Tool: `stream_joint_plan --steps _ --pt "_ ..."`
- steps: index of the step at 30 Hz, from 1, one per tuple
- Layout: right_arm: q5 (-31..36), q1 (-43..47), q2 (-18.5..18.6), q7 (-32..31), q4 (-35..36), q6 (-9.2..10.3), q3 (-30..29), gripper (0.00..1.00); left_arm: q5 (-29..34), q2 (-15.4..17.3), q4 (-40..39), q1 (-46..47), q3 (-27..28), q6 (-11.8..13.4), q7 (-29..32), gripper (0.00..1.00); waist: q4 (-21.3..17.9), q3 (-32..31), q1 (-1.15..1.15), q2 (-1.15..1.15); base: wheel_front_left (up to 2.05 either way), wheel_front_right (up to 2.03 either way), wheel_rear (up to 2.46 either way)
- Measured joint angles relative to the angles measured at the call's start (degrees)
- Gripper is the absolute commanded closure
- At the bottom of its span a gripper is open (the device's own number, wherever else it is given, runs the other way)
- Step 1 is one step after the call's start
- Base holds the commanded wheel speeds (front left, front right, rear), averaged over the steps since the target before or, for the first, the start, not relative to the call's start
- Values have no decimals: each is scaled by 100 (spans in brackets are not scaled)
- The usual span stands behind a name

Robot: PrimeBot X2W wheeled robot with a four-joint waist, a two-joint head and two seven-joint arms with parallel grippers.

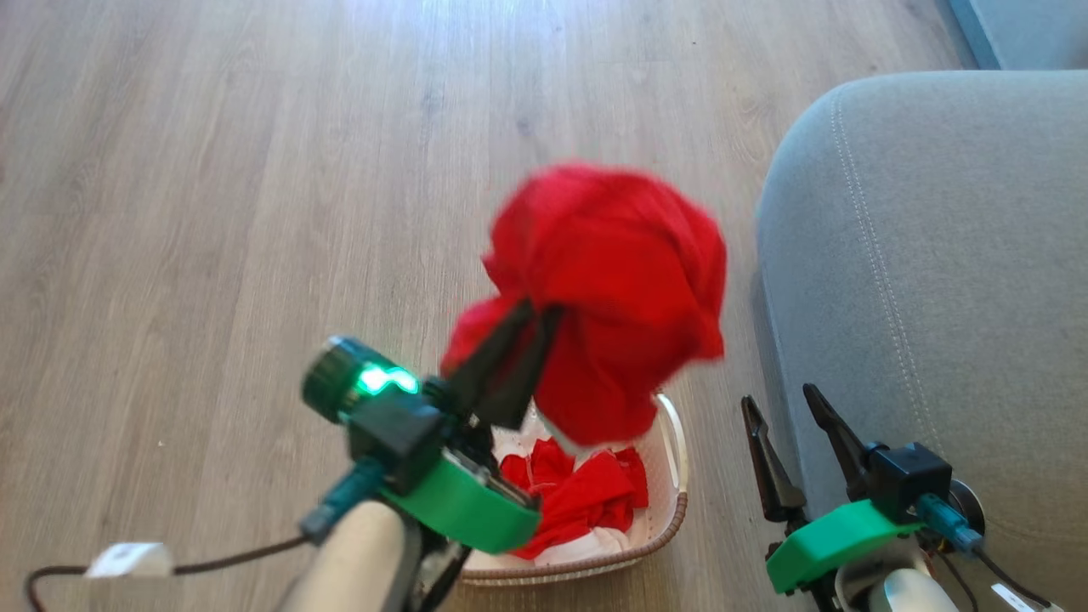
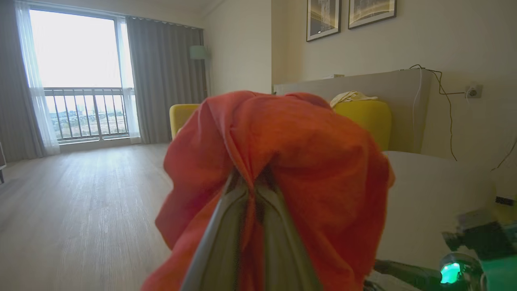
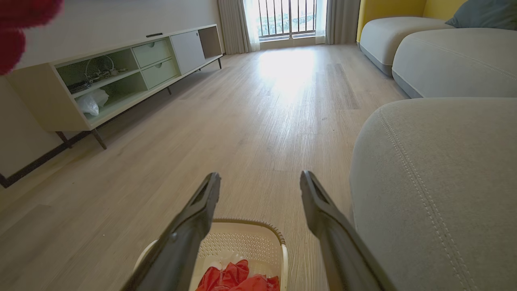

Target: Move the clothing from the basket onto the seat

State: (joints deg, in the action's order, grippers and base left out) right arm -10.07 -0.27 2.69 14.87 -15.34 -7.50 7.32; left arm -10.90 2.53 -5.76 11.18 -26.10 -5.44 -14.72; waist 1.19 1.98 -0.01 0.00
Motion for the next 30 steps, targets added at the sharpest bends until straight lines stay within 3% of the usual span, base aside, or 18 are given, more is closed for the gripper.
stream_joint_plan --steps 4,23,27,30 --pt "0 -2 0 0 1 0 25 0 207 11 321 -50 -171 -43 1 100 -45 1 0 0 0 0 0" --pt "-24 -2 0 -1 333 0 254 0 81 13 423 -49 97 -19 0 100 -153 -19 0 0 0 0 0" --pt "-693 -1 0 0 589 0 244 0 81 13 446 -46 203 -18 0 100 -166 2 0 0 0 0 0" --pt "-698 -2 93 -1 731 0 465 0 81 12 469 -43 209 -19 0 100 -171 12 0 0 0 0 0"
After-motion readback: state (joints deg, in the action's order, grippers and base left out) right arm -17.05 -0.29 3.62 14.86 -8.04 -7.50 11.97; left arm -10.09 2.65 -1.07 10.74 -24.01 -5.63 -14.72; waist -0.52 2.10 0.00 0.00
